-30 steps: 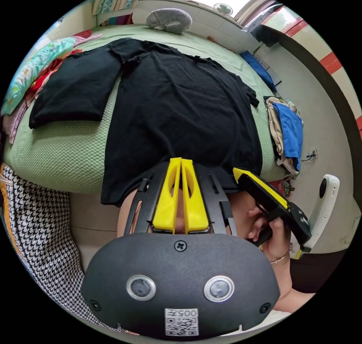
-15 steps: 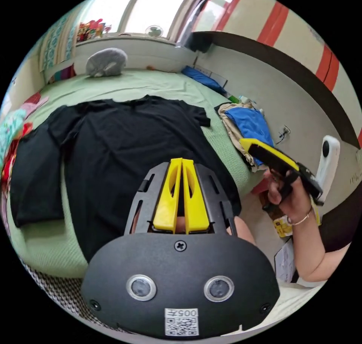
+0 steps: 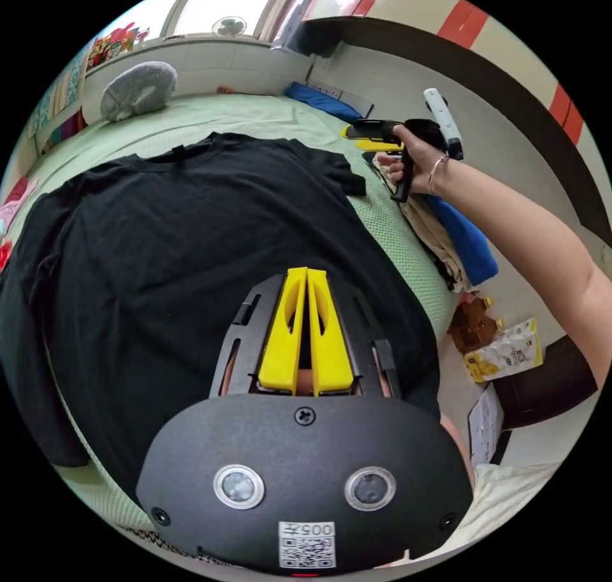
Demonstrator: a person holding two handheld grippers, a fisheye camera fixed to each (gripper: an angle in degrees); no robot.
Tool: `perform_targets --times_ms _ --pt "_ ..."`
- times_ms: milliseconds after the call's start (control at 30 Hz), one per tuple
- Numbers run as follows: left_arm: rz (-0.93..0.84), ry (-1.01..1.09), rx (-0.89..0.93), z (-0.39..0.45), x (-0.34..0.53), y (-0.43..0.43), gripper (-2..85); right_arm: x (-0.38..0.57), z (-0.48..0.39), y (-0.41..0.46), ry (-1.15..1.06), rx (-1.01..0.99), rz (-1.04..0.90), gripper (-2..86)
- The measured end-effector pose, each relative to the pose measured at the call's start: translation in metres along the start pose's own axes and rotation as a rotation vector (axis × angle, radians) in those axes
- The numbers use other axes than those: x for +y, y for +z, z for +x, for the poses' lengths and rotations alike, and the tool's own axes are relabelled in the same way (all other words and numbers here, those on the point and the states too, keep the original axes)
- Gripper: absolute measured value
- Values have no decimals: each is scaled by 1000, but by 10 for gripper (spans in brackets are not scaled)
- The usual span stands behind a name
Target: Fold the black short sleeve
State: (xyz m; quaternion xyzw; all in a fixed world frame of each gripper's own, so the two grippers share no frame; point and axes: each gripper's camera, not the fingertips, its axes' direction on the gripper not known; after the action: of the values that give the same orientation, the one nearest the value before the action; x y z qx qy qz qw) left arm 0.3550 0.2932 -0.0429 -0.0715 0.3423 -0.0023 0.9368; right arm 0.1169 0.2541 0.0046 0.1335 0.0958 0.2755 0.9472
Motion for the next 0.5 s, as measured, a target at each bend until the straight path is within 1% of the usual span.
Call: perform_targets --times_ms 67,200,267,333,400,500 --pt "-23 -16 42 -7 -4 9 -3 -15 7 16 52 13 -54 101" --pt "-28 -22 65 -16 -11 24 -2 -33 14 41 130 -66 -133 52" --pt "-39 -12 57 -18 -14 31 -2 -33 16 41 154 -46 -99 23" --pt "-49 -2 39 -20 -18 39 -2 -35 19 39 177 -72 -87 -5" --pt "-45 5 32 -22 -21 44 -2 -39 19 33 172 -90 -85 -12" --pt "-41 5 39 -28 -24 52 -2 -51 4 13 104 -74 -52 -15"
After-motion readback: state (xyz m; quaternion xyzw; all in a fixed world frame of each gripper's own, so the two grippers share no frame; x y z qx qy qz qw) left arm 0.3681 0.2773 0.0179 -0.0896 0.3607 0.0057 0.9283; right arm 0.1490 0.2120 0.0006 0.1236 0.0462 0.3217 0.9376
